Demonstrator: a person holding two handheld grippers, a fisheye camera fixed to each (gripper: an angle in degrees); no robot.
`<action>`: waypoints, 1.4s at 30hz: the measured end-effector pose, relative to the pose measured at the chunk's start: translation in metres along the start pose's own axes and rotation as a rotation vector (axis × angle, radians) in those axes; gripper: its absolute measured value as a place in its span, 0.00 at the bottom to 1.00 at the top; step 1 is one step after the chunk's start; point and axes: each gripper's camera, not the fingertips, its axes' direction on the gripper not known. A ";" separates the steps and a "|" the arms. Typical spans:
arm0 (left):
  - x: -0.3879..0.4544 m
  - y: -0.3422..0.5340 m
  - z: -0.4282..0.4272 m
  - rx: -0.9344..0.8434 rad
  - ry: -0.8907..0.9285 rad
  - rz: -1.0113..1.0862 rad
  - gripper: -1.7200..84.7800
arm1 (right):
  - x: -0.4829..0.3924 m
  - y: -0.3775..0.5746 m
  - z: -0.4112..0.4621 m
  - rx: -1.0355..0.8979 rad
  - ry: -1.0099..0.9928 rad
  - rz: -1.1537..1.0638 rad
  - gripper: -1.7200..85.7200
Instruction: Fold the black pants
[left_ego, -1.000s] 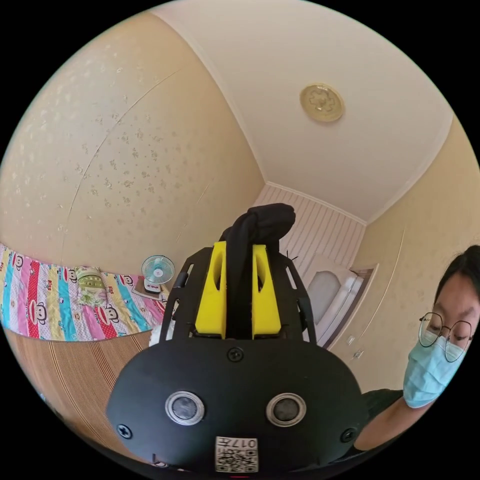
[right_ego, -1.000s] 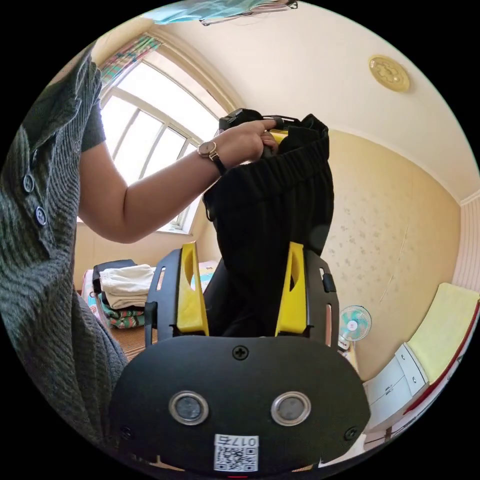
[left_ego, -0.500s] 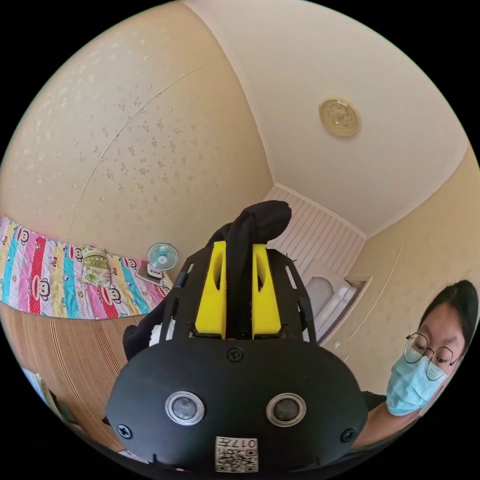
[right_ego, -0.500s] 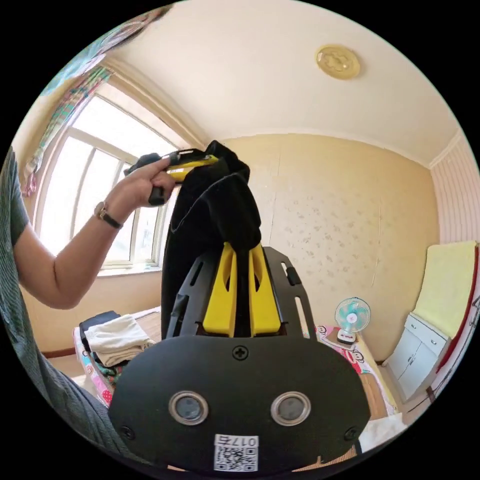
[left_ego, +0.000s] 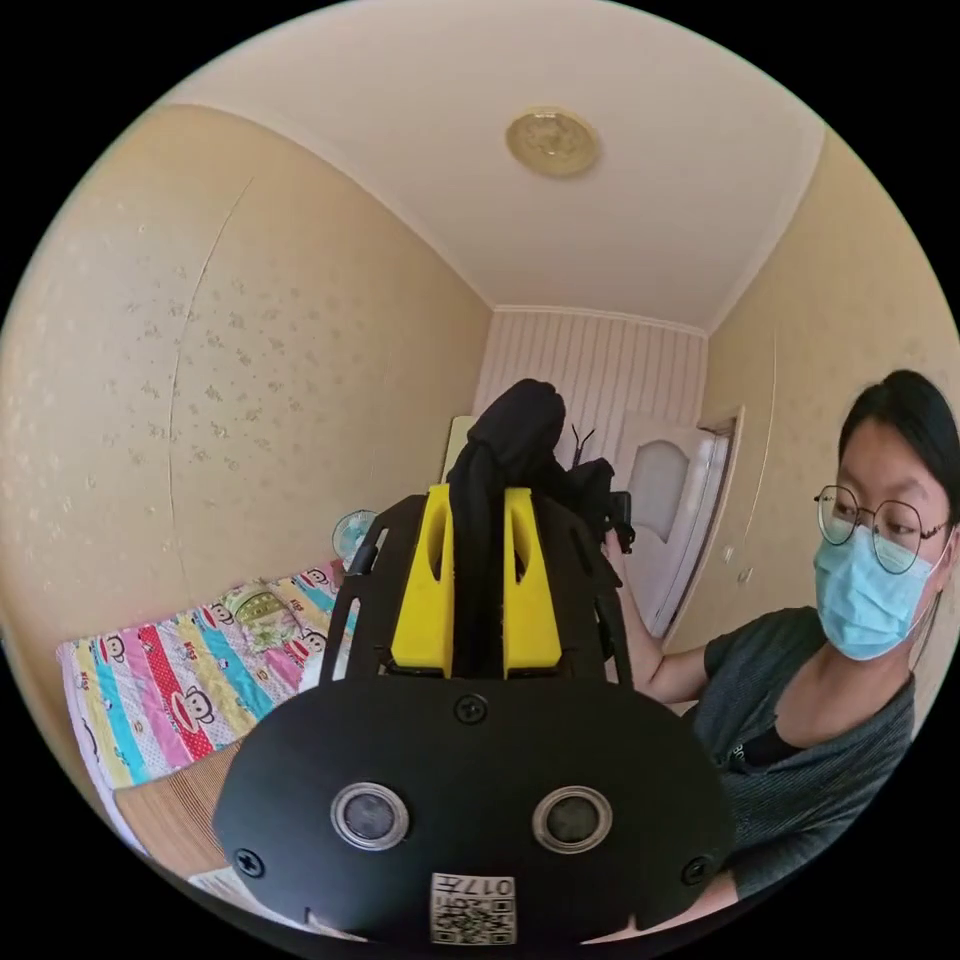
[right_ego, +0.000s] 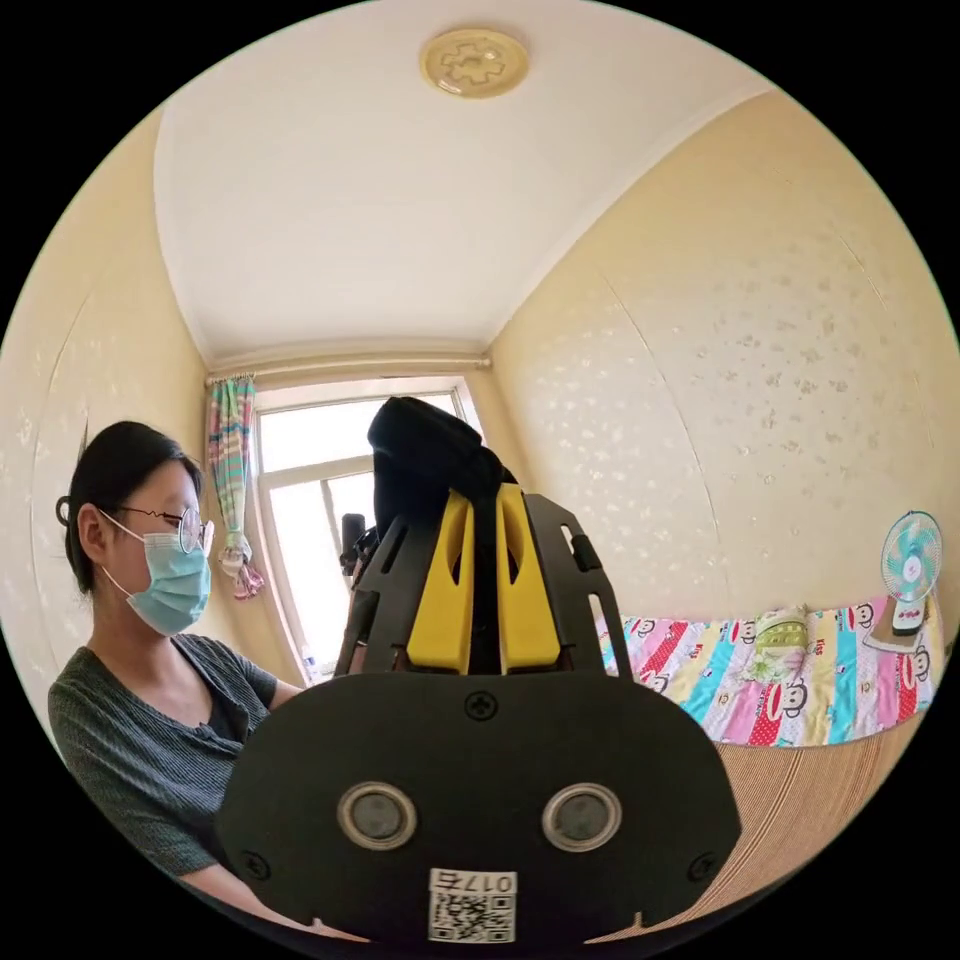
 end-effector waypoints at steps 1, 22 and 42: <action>0.009 -0.004 -0.006 0.036 0.010 0.035 0.11 | -0.010 -0.021 -0.002 -0.002 0.004 -0.048 0.06; -0.195 -0.046 0.142 0.113 -0.365 -0.267 0.10 | 0.351 -0.237 0.196 -0.578 0.400 0.147 0.06; -0.555 0.480 0.300 -1.207 -0.576 -0.989 0.13 | 0.726 0.164 0.298 -1.428 0.181 0.912 0.09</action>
